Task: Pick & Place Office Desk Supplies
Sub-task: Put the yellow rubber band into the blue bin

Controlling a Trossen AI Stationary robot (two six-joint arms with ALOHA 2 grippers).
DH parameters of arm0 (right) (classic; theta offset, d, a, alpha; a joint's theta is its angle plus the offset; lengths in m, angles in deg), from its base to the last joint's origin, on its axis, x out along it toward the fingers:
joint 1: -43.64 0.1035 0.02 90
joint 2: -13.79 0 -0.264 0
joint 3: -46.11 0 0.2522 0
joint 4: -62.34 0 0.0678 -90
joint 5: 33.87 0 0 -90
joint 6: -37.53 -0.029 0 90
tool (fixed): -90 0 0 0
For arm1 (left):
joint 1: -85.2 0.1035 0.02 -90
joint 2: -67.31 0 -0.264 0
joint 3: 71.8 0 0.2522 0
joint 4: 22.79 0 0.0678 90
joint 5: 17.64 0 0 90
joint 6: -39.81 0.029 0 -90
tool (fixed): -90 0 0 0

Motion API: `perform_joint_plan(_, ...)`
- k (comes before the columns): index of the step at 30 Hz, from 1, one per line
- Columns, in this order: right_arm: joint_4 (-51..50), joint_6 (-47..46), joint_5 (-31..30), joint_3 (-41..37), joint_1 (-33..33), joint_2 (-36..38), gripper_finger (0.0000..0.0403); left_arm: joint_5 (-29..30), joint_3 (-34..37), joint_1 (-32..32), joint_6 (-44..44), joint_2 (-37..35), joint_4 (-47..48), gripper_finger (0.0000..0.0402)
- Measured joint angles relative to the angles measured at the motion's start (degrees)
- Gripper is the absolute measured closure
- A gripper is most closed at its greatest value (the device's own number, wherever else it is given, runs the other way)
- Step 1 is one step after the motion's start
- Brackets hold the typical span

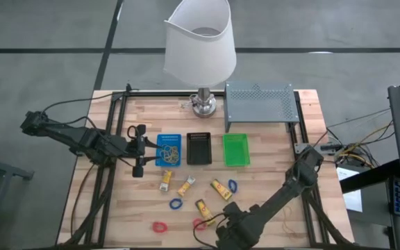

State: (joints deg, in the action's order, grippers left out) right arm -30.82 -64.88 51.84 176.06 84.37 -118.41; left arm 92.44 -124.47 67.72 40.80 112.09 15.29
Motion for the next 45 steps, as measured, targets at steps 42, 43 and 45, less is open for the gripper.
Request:
perform_joint_plan(42,24.1,3.38,0.25,-26.1,-2.03,8.7,0.0314,0.0,0.0,0.0,-0.02,0.0,0.02,0.0233)
perform_joint_plan(43,24.36,3.38,0.24,-26.23,-2.04,8.72,0.0317,-0.02,0.0,0.0,-0.01,0.0,0.01,0.0233)
perform_joint_plan(45,24.63,3.37,0.26,-26.33,-2.1,8.72,0.0322,-0.01,0.0,-0.01,0.0,0.0,0.01,0.0233)
